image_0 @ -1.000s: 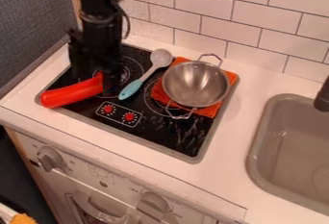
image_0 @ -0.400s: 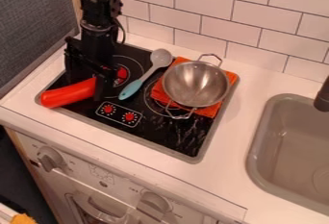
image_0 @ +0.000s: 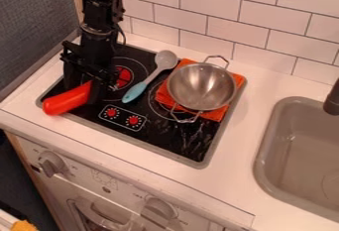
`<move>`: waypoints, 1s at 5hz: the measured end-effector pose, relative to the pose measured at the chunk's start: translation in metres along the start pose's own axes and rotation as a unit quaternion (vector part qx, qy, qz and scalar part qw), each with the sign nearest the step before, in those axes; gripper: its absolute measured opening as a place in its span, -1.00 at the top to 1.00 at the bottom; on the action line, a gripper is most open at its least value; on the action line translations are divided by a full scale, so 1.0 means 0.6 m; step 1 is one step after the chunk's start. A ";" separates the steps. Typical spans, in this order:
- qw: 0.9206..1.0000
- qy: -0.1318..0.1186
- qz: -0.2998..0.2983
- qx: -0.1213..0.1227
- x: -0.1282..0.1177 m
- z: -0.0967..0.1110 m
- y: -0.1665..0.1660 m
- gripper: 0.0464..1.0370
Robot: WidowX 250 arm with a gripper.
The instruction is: Put the sausage inside the silver pot
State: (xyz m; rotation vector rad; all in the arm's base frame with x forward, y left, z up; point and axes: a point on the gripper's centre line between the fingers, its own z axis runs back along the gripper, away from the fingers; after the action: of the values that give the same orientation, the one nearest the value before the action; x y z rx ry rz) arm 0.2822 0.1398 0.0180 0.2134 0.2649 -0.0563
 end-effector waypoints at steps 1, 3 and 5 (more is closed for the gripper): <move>1.000 0.015 -0.002 0.010 0.004 0.003 -0.011 0.16; 0.995 0.005 0.094 -0.018 -0.015 0.063 -0.019 0.16; 0.988 -0.072 0.128 -0.051 0.012 0.168 -0.067 0.16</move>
State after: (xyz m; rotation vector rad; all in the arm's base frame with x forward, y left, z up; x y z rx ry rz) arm 0.3116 0.0783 0.1032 0.1386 0.0951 0.1947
